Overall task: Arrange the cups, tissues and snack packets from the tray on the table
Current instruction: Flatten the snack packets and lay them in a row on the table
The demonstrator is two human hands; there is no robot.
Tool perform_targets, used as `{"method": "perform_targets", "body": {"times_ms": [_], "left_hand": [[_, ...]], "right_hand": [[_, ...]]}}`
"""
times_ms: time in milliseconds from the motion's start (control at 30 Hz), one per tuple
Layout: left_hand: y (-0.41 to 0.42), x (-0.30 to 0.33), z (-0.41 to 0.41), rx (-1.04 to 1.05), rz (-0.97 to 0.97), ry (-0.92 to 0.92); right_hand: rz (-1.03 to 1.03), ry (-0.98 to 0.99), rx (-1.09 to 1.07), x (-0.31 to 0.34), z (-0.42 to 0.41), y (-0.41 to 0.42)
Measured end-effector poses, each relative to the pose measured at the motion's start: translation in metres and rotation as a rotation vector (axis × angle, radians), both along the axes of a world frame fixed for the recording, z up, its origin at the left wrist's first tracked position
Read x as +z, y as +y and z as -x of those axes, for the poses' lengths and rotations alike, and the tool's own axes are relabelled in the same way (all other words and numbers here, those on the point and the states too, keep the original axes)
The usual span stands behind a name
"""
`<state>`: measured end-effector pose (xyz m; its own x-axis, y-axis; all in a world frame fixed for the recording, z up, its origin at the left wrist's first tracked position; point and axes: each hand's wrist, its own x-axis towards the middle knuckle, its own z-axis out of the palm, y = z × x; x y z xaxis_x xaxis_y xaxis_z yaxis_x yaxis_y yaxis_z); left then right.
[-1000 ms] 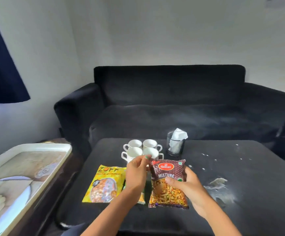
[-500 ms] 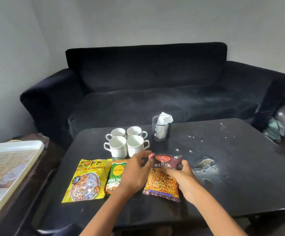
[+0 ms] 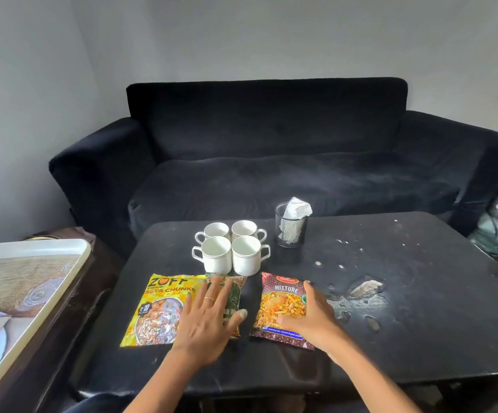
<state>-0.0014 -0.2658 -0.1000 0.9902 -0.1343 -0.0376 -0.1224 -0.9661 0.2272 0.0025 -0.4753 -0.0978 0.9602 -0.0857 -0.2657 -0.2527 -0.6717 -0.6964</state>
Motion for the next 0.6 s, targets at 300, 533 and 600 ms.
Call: {"method": "perform_targets", "body": {"times_ms": [300, 533, 600], "left_hand": [[-0.005, -0.006, -0.004, -0.003, -0.094, 0.038], [-0.021, -0.003, -0.009, 0.043, -0.174, 0.075], [-0.025, -0.002, -0.01, 0.051, -0.203, 0.074]], "right_hand": [[0.217, 0.012, 0.123, -0.002, -0.013, 0.019], [0.273, 0.004, 0.112, -0.004, -0.018, 0.023], [0.289, -0.001, 0.111, -0.004, -0.019, 0.024]]}}
